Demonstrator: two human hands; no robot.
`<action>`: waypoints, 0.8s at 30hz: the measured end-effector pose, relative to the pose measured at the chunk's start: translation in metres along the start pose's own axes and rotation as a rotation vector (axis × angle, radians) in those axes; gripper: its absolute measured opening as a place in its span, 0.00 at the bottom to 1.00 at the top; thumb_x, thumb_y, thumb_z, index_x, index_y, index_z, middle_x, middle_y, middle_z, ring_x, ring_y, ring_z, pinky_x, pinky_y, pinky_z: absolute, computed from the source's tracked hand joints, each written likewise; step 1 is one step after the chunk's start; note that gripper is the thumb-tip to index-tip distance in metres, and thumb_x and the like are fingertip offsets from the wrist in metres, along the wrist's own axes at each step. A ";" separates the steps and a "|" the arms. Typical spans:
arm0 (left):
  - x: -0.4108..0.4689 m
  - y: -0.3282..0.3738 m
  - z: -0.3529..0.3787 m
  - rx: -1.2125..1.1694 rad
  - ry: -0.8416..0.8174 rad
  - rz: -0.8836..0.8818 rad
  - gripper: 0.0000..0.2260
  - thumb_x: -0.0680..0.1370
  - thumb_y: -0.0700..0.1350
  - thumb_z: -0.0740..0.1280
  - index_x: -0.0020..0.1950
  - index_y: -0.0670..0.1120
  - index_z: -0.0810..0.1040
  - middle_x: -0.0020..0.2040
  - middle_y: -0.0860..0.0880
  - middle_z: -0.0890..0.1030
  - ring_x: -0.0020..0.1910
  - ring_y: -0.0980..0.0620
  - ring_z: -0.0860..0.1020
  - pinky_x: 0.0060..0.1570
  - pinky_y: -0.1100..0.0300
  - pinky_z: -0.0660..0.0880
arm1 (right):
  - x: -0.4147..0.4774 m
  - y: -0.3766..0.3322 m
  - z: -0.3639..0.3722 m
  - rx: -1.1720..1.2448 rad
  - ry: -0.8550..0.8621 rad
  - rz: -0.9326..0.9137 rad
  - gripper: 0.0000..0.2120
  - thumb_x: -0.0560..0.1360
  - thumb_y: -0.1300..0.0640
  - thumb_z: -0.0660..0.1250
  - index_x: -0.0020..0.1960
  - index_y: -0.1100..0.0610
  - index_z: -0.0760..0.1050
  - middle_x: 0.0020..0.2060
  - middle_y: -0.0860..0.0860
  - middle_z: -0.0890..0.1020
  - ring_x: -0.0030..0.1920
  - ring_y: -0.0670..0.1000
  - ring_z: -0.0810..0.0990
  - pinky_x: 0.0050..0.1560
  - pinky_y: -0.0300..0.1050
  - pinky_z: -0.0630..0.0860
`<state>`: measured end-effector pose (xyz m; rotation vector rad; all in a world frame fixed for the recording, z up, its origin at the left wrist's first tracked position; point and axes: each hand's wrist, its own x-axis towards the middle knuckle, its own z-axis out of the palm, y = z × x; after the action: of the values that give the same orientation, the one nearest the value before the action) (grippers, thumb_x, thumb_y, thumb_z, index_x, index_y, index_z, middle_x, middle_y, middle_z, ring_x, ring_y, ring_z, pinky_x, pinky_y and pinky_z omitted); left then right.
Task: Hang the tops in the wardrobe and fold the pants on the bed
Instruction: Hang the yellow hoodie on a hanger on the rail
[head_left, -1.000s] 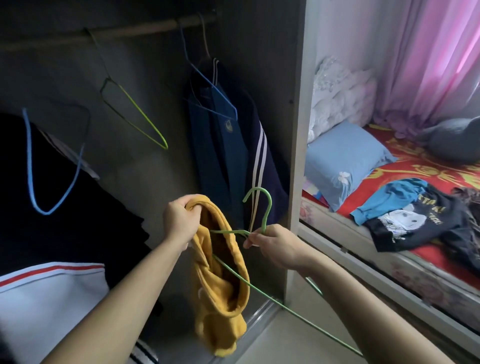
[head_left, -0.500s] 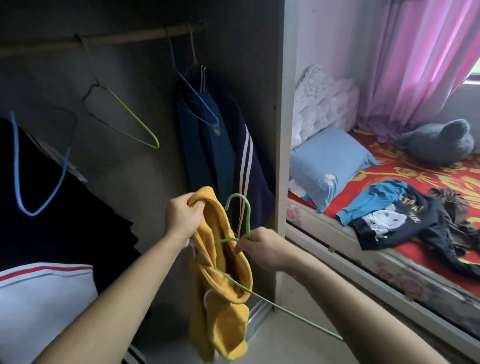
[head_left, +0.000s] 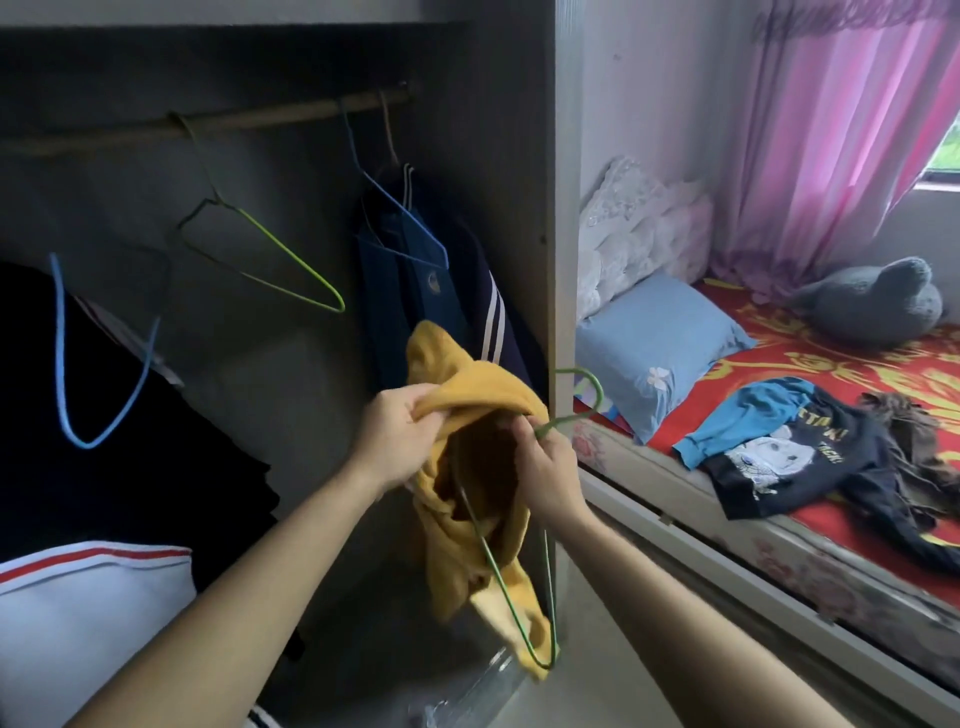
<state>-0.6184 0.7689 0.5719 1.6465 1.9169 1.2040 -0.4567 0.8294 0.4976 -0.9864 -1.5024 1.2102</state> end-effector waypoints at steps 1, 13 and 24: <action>-0.001 0.006 0.002 -0.002 -0.077 0.022 0.06 0.78 0.51 0.69 0.53 0.54 0.84 0.43 0.57 0.84 0.45 0.57 0.82 0.49 0.52 0.82 | 0.008 -0.007 -0.002 -0.024 -0.016 0.026 0.16 0.84 0.48 0.57 0.48 0.53 0.81 0.46 0.49 0.84 0.50 0.48 0.82 0.58 0.53 0.78; 0.079 0.001 -0.048 0.908 0.006 0.343 0.28 0.81 0.62 0.49 0.79 0.51 0.57 0.78 0.48 0.61 0.78 0.47 0.53 0.74 0.42 0.51 | 0.030 -0.071 -0.056 -0.020 -0.144 -0.235 0.22 0.81 0.56 0.62 0.28 0.52 0.70 0.21 0.43 0.70 0.24 0.41 0.69 0.30 0.35 0.67; 0.094 -0.002 -0.044 0.442 -0.130 0.263 0.21 0.76 0.65 0.59 0.57 0.54 0.81 0.43 0.59 0.75 0.48 0.53 0.76 0.51 0.50 0.75 | 0.044 -0.044 -0.118 -0.368 -0.092 -0.253 0.18 0.85 0.48 0.53 0.44 0.52 0.78 0.32 0.39 0.77 0.37 0.37 0.77 0.37 0.30 0.69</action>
<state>-0.6771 0.8397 0.6209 2.1993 2.0323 0.7617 -0.3535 0.8898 0.5576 -0.9486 -1.9043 0.8246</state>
